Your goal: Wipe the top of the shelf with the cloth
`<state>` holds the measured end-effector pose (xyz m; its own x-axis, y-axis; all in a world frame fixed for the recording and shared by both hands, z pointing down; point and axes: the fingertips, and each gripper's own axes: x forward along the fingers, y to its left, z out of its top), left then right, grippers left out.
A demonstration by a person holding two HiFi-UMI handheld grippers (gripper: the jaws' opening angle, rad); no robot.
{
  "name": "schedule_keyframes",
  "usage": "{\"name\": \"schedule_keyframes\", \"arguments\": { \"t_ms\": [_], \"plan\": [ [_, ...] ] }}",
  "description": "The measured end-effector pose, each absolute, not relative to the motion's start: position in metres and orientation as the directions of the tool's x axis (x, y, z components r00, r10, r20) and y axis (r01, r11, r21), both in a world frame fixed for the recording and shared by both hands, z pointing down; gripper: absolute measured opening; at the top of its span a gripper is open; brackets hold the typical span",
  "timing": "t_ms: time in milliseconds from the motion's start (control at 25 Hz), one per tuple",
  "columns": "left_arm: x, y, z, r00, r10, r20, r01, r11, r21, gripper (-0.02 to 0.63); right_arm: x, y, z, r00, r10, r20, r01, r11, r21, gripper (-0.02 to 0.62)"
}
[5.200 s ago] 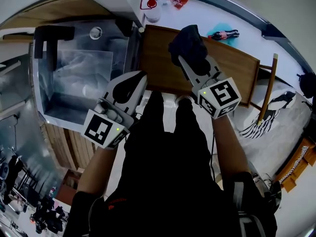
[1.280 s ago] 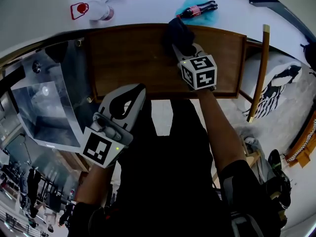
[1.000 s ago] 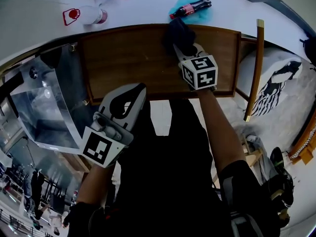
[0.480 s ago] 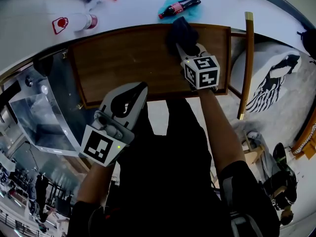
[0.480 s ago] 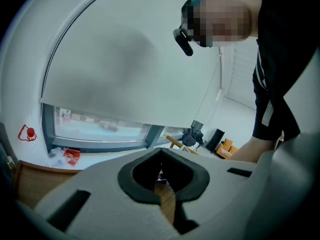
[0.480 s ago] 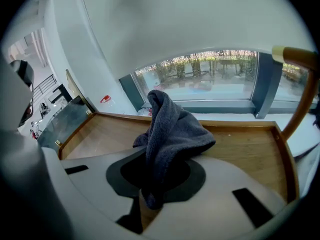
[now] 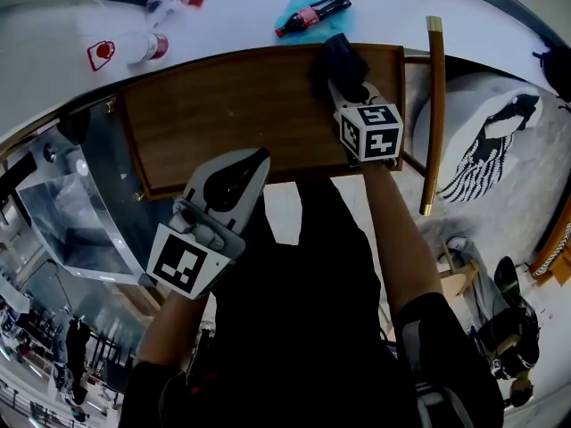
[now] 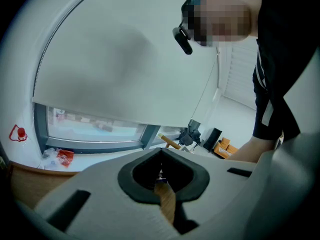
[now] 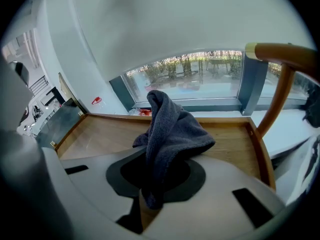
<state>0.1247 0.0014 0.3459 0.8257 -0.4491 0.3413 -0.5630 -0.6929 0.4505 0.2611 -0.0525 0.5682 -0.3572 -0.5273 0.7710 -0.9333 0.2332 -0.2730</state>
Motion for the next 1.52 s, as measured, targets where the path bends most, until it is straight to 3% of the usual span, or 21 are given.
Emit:
{"name": "schedule_keyframes", "arguments": {
  "t_ms": [920,1200,1520],
  "plan": [
    [0.145,0.007,0.338,0.842,-0.429,0.327,-0.538,-0.714,0.449,0.018,0.309,-0.042,0.559,-0.249,-0.547,0.799,-0.968,0.147,-0.201,0.051],
    [0.103,0.016,0.328,0.833,-0.455,0.314,-0.552,-0.705,0.444,0.018,0.262,-0.037,0.534,-0.278,-0.569,0.774,-0.96,0.196,-0.201,0.051],
    [0.023,0.028,0.325,0.794,-0.52,0.313,-0.607,-0.662,0.439,0.018,0.147,-0.037,0.515,-0.391,-0.55,0.738,-0.914,0.325,-0.242,0.051]
  ]
}}
